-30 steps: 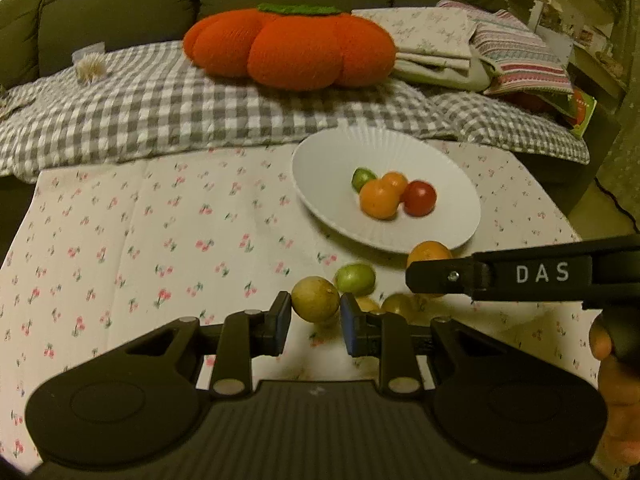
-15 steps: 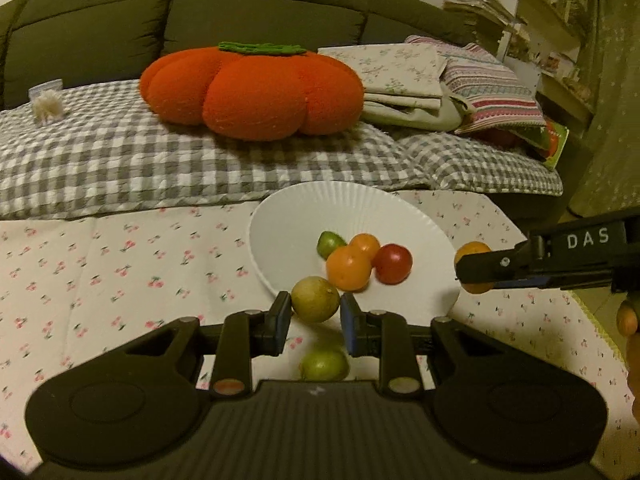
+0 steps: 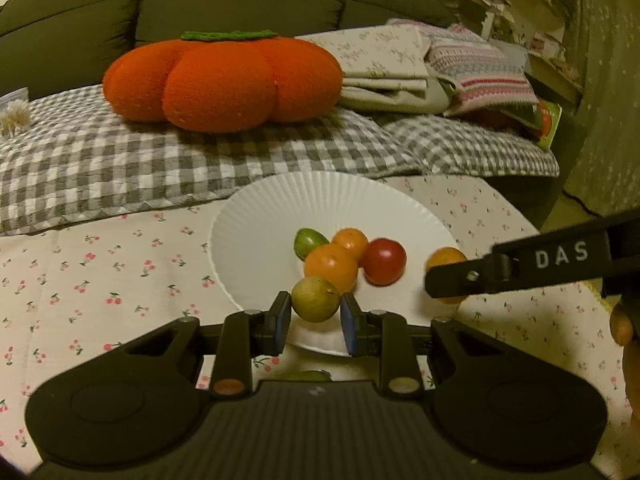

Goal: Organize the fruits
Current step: 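Carry both fruits onto the white plate and open both grippers, then move both grippers back to the remaining fruits and close left gripper on a yellow fruit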

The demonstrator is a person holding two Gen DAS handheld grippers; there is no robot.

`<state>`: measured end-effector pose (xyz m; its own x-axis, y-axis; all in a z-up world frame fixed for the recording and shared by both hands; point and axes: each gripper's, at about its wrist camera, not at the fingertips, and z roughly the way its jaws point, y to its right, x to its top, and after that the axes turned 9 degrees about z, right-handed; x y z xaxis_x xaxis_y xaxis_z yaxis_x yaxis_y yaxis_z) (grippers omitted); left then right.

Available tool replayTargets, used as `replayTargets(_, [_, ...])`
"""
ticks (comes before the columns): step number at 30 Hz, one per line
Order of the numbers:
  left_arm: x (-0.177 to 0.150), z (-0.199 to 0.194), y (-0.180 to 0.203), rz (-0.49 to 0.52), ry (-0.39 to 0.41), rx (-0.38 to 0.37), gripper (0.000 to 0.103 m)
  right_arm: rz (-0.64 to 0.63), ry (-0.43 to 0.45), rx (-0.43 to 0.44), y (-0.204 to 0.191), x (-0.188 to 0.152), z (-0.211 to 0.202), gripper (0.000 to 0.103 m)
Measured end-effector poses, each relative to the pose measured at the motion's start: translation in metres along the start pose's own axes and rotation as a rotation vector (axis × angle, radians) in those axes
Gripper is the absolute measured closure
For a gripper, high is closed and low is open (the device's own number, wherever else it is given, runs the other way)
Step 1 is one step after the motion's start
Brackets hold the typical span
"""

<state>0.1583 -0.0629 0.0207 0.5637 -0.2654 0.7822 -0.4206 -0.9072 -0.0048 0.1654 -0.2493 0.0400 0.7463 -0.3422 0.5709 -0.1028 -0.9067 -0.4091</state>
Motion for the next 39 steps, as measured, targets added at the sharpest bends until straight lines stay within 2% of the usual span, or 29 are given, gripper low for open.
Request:
replayTargets(7, [-0.006,0.006,0.003,0.027,-0.001,0.01,0.077,-0.033,-0.026,-0.014,-0.001,-0.004,0.014,0.067])
replayTargets(10, [-0.005,0.005,0.001,0.012,0.002,0.005,0.069,-0.034,-0.027,-0.014,0.001,-0.002,0.015,0.067])
replayTargets(12, [-0.004,0.003,0.0,0.01,0.008,0.007,0.064,-0.009,-0.026,-0.004,0.004,0.001,0.014,0.063])
replayTargets(13, [-0.003,0.003,0.0,0.009,0.008,0.012,0.064,-0.001,-0.025,-0.001,0.005,0.002,0.013,0.059])
replayTargets(25, [0.002,-0.019,-0.015,-0.08,0.01,0.011,0.064,0.069,0.019,0.011,0.012,0.017,-0.006,0.058])
replayTargets(30, [-0.002,-0.027,-0.02,-0.111,-0.018,0.012,0.064,0.069,0.009,0.007,0.009,0.014,-0.008,0.056])
replayTargets(32, [-0.005,-0.03,-0.023,-0.124,-0.032,0.012,0.064,0.069,0.012,0.009,0.006,0.013,-0.011,0.051])
replayTargets(39, [-0.017,-0.049,-0.036,-0.164,-0.083,0.033,0.063,0.037,0.002,0.031,-0.003,0.008,-0.025,0.048])
